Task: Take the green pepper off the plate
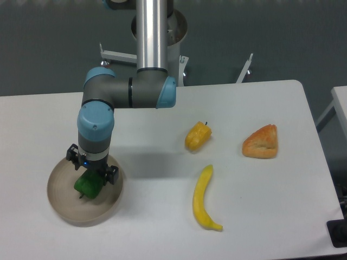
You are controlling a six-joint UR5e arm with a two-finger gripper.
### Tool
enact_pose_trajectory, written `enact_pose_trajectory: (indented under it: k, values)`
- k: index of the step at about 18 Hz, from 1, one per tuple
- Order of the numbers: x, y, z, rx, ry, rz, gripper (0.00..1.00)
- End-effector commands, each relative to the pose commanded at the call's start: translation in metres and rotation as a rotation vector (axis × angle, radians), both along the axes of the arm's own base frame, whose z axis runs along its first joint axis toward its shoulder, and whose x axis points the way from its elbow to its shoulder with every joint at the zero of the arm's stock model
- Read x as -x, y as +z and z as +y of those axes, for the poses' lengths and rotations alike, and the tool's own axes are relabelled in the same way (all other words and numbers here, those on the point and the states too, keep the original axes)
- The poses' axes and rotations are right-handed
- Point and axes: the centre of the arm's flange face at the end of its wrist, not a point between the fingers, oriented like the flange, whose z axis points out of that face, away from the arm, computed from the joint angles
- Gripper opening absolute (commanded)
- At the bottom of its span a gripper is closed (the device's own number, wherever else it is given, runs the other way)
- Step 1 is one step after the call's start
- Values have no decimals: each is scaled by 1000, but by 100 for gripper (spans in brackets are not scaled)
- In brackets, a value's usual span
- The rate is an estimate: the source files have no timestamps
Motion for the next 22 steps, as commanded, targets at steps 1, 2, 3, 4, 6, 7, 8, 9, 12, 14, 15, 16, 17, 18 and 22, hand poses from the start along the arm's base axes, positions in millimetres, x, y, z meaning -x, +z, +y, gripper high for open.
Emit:
enact_pose_trajectory:
  k: [1, 2, 3, 4, 6, 7, 8, 9, 12, 14, 15, 16, 17, 18, 22]
  values:
    - [0, 0, 0, 0, 0, 0, 100]
    - [0, 0, 1, -2, -1, 1, 100]
    - [0, 0, 1, -4, -3, 1, 97]
    - [1, 0, 1, -3, -3, 4, 84]
    - [1, 1, 1, -3, -4, 9, 61]
    - [1, 0, 1, -2, -5, 9, 58]
    - [1, 1, 1, -4, -8, 10, 54]
    - [1, 2, 1, -5, -11, 10, 51]
    - [2, 6, 2, -13, -13, 13, 47]
    - [3, 12, 3, -23, -13, 14, 47]
    - [4, 16, 4, -31, -11, 16, 46]
    - [6, 21, 6, -38, -11, 19, 44]
    - [9, 28, 7, -47, -11, 25, 44]
    - [11, 38, 8, -61, -18, 33, 43]
    - [46, 72, -3, -85, -90, 108, 43]
